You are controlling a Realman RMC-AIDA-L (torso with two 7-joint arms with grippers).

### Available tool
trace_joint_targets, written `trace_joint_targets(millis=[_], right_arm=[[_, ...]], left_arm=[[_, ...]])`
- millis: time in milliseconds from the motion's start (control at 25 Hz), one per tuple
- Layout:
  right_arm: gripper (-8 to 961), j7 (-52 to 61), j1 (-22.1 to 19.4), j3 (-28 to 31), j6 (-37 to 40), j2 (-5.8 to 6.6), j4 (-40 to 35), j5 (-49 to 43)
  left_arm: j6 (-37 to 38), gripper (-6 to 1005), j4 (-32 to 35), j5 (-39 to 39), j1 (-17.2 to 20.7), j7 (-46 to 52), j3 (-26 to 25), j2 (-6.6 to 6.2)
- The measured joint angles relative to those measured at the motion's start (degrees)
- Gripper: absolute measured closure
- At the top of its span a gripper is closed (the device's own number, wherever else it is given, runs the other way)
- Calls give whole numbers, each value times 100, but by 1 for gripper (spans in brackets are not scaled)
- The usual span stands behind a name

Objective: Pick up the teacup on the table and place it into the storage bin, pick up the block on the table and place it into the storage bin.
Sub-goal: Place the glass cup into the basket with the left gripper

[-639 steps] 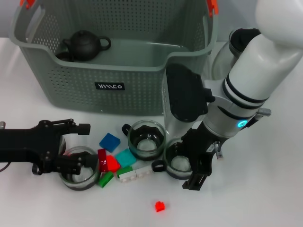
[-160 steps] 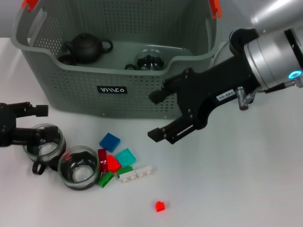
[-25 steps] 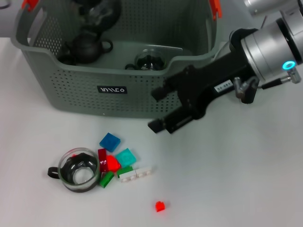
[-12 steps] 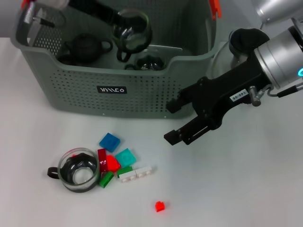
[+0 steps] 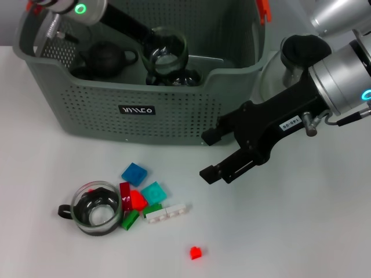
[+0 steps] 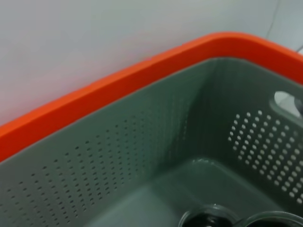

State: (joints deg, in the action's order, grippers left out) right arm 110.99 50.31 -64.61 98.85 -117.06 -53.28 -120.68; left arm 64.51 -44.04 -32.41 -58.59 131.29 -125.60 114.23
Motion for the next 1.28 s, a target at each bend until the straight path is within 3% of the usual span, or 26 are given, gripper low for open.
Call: trace_joint_targets(millis=[160, 400, 1280], right_arm=[[54, -2, -4, -12, -11, -5, 27, 0], [54, 0, -4, -4, -16, -9, 30, 0], [53, -7, -13, 19, -134, -10, 38, 1]], left_arm=[[-105, 933, 5, 362, -111, 1, 8, 148], [-158, 933, 11, 722, -186, 63, 67, 274], [-158, 920, 15, 913, -183, 139, 367, 325]])
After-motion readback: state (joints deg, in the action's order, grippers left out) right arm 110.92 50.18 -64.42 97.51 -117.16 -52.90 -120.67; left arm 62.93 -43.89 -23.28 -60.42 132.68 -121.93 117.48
